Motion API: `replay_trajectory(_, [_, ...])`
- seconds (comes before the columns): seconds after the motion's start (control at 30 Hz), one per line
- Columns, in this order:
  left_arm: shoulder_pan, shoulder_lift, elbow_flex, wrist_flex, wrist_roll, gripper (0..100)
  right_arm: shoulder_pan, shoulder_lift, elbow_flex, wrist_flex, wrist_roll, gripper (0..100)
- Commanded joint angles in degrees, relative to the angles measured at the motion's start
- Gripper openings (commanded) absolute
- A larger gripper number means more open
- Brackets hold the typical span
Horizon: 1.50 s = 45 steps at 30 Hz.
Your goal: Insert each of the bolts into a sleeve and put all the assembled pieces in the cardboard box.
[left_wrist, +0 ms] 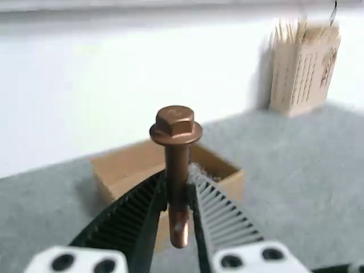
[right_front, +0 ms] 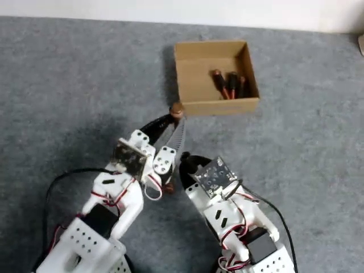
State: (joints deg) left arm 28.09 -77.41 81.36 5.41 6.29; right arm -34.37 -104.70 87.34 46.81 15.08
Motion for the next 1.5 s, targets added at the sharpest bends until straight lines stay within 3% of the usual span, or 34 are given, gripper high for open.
replay_trajectory(0.0, [1.36,-4.53,1.54,-0.7,3.78,1,-0.4,-0.66,-0.84,-1.98,-0.53,0.5])
replay_trajectory(0.17, [1.27,-5.23,2.42,0.53,8.7,1,-0.31,-0.66,-0.92,-1.98,-0.53,0.5])
replay_trajectory(0.3, [1.54,-5.67,3.82,0.35,8.44,1,-0.31,-0.66,-1.1,-1.98,-0.53,0.5])
replay_trajectory(0.47, [1.54,-5.85,8.48,-7.3,-1.93,1,-0.31,-0.66,-0.92,-1.98,-0.53,0.5])
replay_trajectory(0.57, [1.54,-5.85,10.24,-12.84,1.23,1,0.4,-0.66,-0.84,-1.98,-0.53,0.5])
replay_trajectory(0.67, [1.1,-5.85,9.27,-13.1,8.62,1,3.03,-0.66,-0.84,-1.98,-0.53,0.5])
replay_trajectory(0.77, [1.01,-5.85,6.2,-8.0,14.86,1,5.14,-0.66,-0.84,-1.98,-0.53,0.5])
replay_trajectory(0.87, [1.54,-5.85,1.1,2.64,19.87,1,5.05,-0.66,-0.75,-1.98,-0.62,0.5])
replay_trajectory(1.0, [3.65,-5.85,-4.79,13.36,21.54,1,4.97,-0.66,-0.75,-1.98,-0.62,0.5])
replay_trajectory(1.17, [9.36,-5.76,-5.23,13.71,21.71,1,4.62,-0.66,-0.75,-2.86,-4.22,0.5])
replay_trajectory(1.47, [8.57,-5.58,-5.14,13.71,21.8,1,4.35,-0.66,-0.66,-2.95,-4.22,0.5])
